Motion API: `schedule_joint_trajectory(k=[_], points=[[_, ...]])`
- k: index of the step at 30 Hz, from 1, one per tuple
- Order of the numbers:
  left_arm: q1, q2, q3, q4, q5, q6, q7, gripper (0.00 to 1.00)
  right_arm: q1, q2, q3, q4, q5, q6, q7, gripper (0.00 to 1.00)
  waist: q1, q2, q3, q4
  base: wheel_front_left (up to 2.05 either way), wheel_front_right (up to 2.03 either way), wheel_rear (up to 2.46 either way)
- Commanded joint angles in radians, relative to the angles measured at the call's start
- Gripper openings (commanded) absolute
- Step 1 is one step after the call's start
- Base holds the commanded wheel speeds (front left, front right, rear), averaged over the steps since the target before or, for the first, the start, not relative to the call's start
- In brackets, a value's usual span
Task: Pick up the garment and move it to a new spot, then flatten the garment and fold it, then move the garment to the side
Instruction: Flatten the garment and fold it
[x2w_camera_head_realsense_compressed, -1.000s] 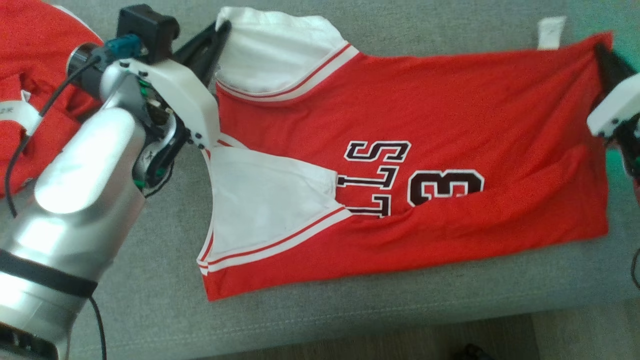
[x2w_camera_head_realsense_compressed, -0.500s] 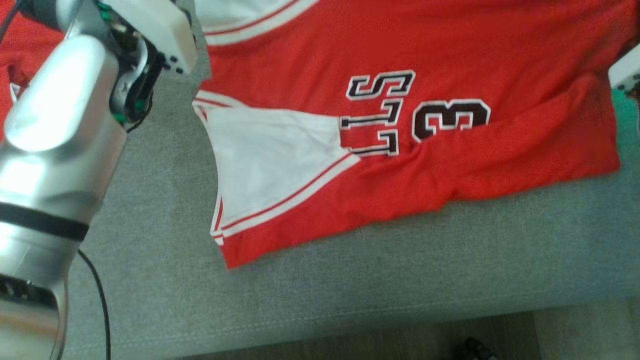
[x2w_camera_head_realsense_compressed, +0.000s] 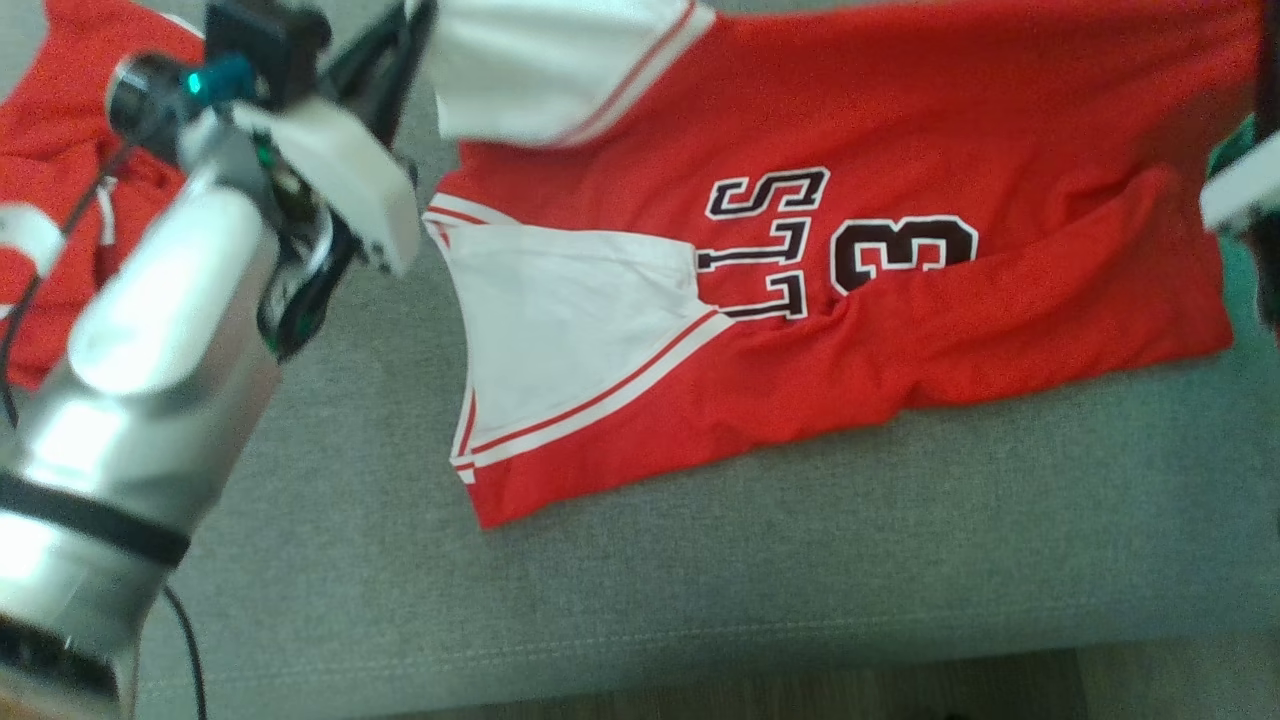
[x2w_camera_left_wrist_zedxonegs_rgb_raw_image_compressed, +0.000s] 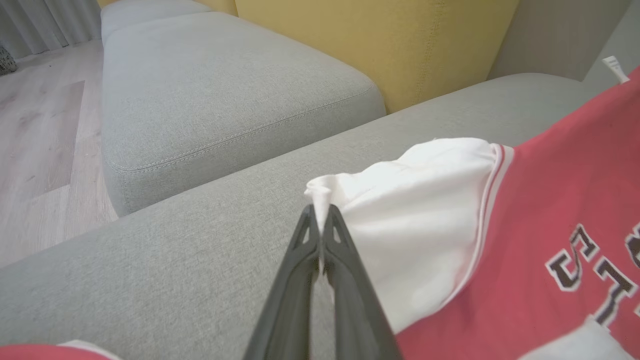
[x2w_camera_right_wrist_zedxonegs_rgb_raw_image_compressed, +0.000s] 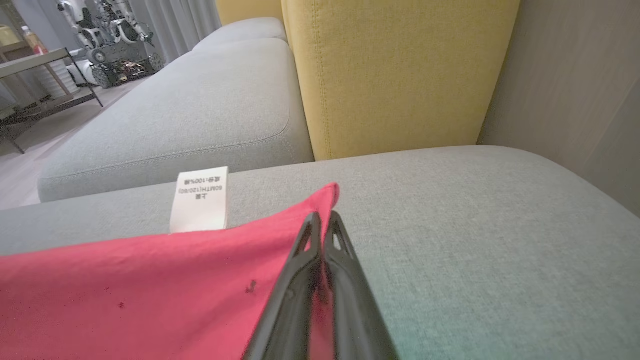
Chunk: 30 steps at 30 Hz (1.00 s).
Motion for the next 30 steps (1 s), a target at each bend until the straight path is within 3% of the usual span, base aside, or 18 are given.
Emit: schedule_joint_trajectory(k=[1, 9, 17, 22, 28, 29, 30], points=[[-0.005, 0.060, 0.032, -0.058, 0.006, 0.001, 0.000, 0.00, 0.047, -0.039, 0.019, -0.037, 0.019, -0.001, -0.014, 0.00, 0.0000, 0.0000, -0.027, 0.014, 0.00, 0.00, 0.00], [0.133, 0.151, 0.005, -0.276, 0.004, 0.042, 0.065, 0.00, 0.158, -0.110, 0.082, -0.091, 0.083, -0.001, 0.004, 0.00, 0.0000, 0.0000, -0.098, 0.035, 0.00, 0.00, 0.00], [0.309, 0.261, -0.042, -0.534, -0.016, 0.098, 0.180, 0.00, 0.252, -0.165, 0.127, -0.108, 0.147, -0.001, 0.089, 0.00, 0.0000, 0.0000, -0.160, 0.039, 0.00, 0.00, 0.00], [0.394, 0.292, -0.089, -0.621, -0.031, 0.111, 0.243, 0.00, 0.293, -0.193, 0.155, -0.118, 0.172, -0.001, 0.142, 0.00, 0.0000, 0.0000, -0.190, 0.041, 0.00, 0.00, 0.00], [0.451, 0.290, -0.133, -0.629, -0.032, 0.120, 0.265, 0.00, 0.331, -0.215, 0.194, -0.133, 0.184, -0.001, 0.203, 0.00, 0.0000, 0.0000, -0.224, 0.034, 0.00, 0.00, 0.00], [0.460, 0.288, -0.139, -0.624, -0.035, 0.120, 0.269, 0.00, 0.340, -0.216, 0.197, -0.137, 0.195, -0.001, 0.220, 0.12, 0.0000, 0.0000, -0.228, 0.032, 0.00, 0.00, 0.00], [0.467, 0.286, -0.144, -0.617, -0.037, 0.120, 0.272, 0.11, 0.348, -0.219, 0.202, -0.146, 0.204, -0.001, 0.236, 1.00, 0.0000, 0.0000, -0.231, 0.030, 0.00, 0.00, 0.00]])
